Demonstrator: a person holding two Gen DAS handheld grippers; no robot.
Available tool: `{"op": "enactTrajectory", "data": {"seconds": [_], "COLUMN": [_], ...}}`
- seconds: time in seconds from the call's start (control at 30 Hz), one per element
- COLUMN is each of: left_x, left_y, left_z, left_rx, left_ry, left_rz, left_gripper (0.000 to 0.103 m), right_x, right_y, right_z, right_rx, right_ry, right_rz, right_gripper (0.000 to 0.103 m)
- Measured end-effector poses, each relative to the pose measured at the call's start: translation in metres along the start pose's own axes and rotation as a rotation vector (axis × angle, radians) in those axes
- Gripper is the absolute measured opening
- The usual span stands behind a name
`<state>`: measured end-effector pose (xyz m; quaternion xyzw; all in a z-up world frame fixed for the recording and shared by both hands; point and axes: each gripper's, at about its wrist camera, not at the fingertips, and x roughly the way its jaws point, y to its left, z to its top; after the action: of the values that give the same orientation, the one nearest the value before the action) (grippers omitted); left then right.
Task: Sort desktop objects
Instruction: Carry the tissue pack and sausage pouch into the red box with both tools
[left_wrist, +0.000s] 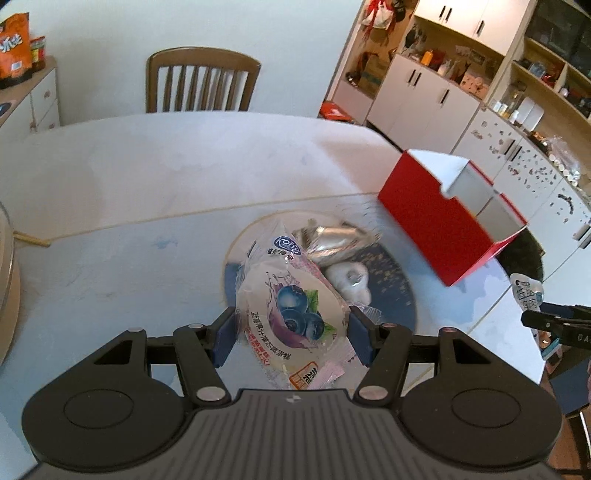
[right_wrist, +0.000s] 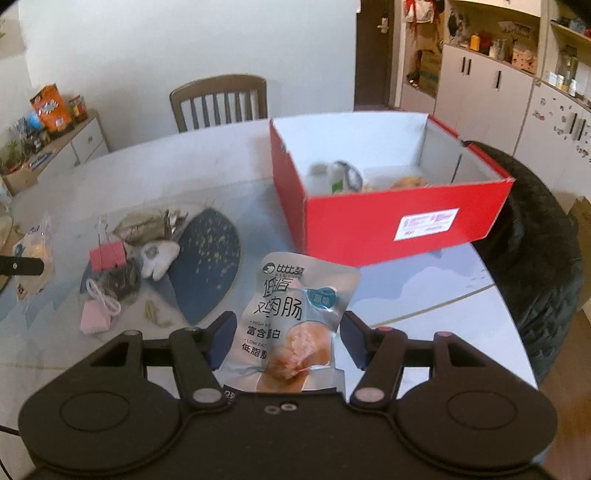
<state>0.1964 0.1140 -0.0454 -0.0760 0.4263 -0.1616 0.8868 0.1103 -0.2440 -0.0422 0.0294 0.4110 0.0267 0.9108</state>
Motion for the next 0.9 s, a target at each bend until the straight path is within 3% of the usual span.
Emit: {"op": "enactTrajectory", "data": {"seconds": [0.33, 0.7, 0.9], "left_x": [0.008, 0.035, 0.050], "left_y": [-0.044, -0.096, -0.130], "left_z": [0.033, 0.056, 0.076], "left_rx": [0.067, 0.107, 0.158], "left_ry": [-0.026, 0.011, -0.023], "left_rz": [-0.070, -0.157, -0.197], "left_gripper": [0.061, 0.061, 0.061], "right_x": [-0.020, -0.020, -0.017], "right_y": [-0.023, -0.055, -0.076], "right_z": [0.021, 0.033, 0.053], "right_rx": [0.053, 0.084, 0.078], "right_ry": [-0.056, -0.069, -0.094], "right_rz": [-0.016, -0.039, -0.030], "right_gripper": [0.061, 0.061, 0.061]}}
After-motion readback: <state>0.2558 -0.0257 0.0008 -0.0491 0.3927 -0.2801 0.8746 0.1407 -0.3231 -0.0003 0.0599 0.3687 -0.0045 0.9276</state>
